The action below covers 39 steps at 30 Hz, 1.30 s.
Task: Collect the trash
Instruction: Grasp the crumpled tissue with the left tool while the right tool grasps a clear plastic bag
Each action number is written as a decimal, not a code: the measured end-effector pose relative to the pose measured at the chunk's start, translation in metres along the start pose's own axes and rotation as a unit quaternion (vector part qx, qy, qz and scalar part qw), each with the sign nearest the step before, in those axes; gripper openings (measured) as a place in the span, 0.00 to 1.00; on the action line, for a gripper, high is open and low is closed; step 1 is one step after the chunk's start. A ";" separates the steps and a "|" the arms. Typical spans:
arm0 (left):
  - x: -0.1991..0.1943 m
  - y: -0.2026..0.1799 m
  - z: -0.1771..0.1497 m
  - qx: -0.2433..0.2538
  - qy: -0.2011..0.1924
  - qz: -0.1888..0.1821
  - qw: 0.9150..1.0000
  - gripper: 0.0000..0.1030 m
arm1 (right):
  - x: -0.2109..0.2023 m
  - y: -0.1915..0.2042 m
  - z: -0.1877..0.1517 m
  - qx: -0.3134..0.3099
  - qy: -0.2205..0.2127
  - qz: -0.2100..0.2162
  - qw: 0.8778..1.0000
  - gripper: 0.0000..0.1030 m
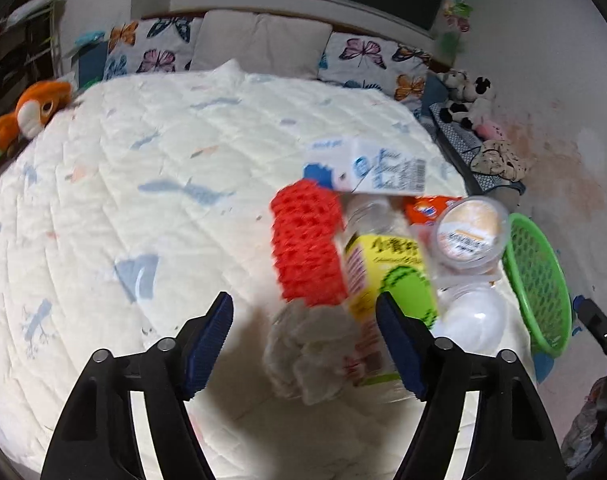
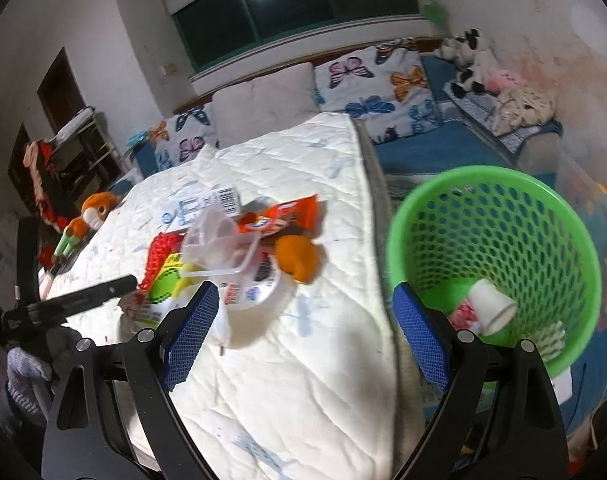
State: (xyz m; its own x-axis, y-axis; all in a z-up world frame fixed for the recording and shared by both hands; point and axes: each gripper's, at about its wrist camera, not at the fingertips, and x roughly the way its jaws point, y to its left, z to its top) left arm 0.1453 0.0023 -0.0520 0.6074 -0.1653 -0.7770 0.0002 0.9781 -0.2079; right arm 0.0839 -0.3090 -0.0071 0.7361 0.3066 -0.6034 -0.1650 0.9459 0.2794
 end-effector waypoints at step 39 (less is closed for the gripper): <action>-0.038 0.020 0.001 -0.012 -0.031 -0.086 0.996 0.35 | 0.112 0.084 0.024 -0.118 0.065 -0.018 0.991 0.50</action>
State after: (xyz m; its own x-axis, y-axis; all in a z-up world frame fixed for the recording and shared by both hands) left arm 0.1232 0.0283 -0.0257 0.6477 -0.3204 -0.6912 0.0897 0.9330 -0.3484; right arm 0.1687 -0.1976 -0.0331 0.6569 0.2680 -0.7047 -0.2995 0.9505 0.0822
